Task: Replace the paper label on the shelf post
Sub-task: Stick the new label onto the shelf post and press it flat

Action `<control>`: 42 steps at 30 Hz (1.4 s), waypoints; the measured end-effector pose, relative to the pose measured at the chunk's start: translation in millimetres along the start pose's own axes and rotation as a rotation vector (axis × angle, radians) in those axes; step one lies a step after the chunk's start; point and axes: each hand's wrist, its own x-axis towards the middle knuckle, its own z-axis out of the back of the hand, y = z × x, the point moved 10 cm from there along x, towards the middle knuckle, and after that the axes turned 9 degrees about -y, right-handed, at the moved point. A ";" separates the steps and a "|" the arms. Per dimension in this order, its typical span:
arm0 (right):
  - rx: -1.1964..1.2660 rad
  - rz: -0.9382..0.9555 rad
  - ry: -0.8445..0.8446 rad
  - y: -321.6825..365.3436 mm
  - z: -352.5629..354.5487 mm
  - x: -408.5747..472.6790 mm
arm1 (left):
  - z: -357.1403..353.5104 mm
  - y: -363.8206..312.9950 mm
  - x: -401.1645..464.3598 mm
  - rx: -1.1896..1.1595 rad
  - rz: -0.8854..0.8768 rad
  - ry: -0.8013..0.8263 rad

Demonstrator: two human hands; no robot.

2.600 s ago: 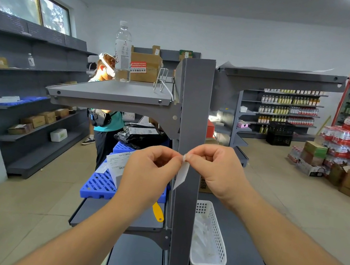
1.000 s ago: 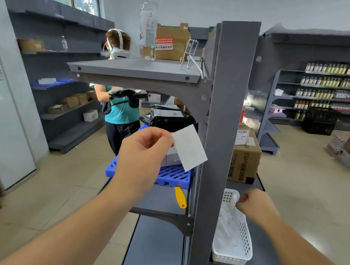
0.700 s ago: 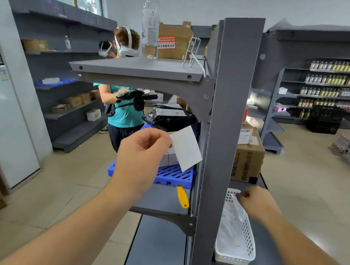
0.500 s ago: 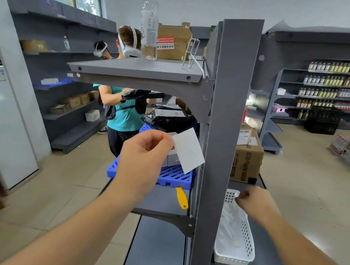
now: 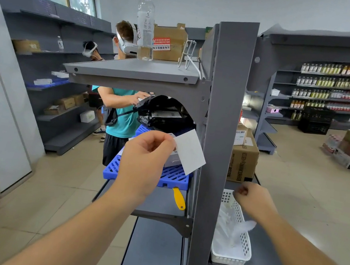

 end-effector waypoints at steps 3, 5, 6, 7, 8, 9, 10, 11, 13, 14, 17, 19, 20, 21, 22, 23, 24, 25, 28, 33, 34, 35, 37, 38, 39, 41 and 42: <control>0.048 -0.001 -0.024 1.5 5.2 -1.2 | 0.3 0.8 -0.3 -0.001 0.011 0.007; 0.079 -0.008 -0.040 1.6 10.5 -1.6 | 0.7 0.4 0.0 0.002 0.011 0.010; 0.097 -0.005 -0.054 1.9 14.2 -2.4 | 0.5 0.0 0.0 0.006 0.009 0.011; 0.122 0.001 -0.079 3.1 19.5 -3.9 | 0.2 -0.9 -0.2 0.010 0.007 0.013; 0.155 0.006 -0.116 5.1 25.9 -6.3 | -0.5 -1.7 -0.6 0.009 0.004 0.016; 0.201 0.007 -0.164 7.2 34.9 -8.4 | -2.1 -2.7 -0.7 0.002 0.003 0.020; 0.263 0.007 -0.214 10.7 43.6 -10.3 | -3.8 -3.1 -1.1 -0.006 0.007 0.022; 0.335 0.011 -0.263 15.1 53.2 -12.2 | -5.9 -3.7 -1.6 -0.014 0.012 0.023; 0.472 0.073 -0.358 33.2 76.1 -17.7 | -10.0 -6.2 -2.6 -0.030 0.017 0.025; 0.528 0.116 -0.403 44.0 90.1 -22.2 | -13.5 -8.1 -3.2 -0.040 0.016 0.030; 0.598 0.297 -0.506 92.2 132.4 -47.9 | -20.1 -12.7 -3.7 -0.052 0.004 0.035; 0.564 0.489 -0.550 134.3 158.5 -76.6 | -23.2 -15.7 -4.5 -0.052 -0.012 0.034; 0.524 0.590 -0.565 155.0 169.4 -92.1 | -25.0 -17.2 -5.2 -0.056 -0.021 0.034; 0.465 0.681 -0.573 173.3 176.0 -106.2 | -26.9 -18.9 -6.1 -0.064 -0.028 0.033; 0.397 0.748 -0.575 188.5 179.0 -117.7 | -28.7 -20.6 -7.3 -0.076 -0.034 0.033; 0.335 0.787 -0.575 200.4 180.0 -126.0 | -30.8 -22.7 -8.9 -0.087 -0.040 0.038; 0.283 0.808 -0.583 208.2 179.9 -131.6 | -33.3 -24.9 -10.6 -0.098 -0.045 0.044; 0.238 0.821 -0.599 214.1 179.9 -136.1 | -35.5 -27.1 -12.3 -0.111 -0.051 0.052; 0.138 0.816 -0.664 220.0 179.0 -139.7 | -39.9 -34.3 -15.6 -0.108 -0.092 0.062; 0.054 0.795 -0.724 217.9 178.8 -134.0 | -42.0 -39.8 -16.2 -0.099 -0.110 0.059; 0.052 0.807 -0.735 218.4 179.9 -134.1 | -41.9 -41.0 -15.9 -0.099 -0.115 0.053; 0.052 0.819 -0.745 219.2 181.2 -134.3 | -41.9 -41.7 -15.7 -0.102 -0.118 0.050; 0.059 0.830 -0.748 220.3 183.1 -133.5 | -42.5 -44.1 -16.3 -0.122 -0.128 0.056; 0.071 0.827 -0.743 219.6 184.1 -132.4 | -43.2 -46.3 -17.4 -0.139 -0.138 0.066; 0.091 0.812 -0.735 218.1 185.3 -130.5 | -43.5 -48.7 -18.7 -0.156 -0.150 0.076; 0.177 0.744 -0.705 211.8 189.5 -123.8 | -42.1 -52.0 -19.5 -0.173 -0.174 0.080; 0.245 0.702 -0.683 207.1 191.9 -118.4 | -40.9 -51.3 -17.6 -0.169 -0.177 0.071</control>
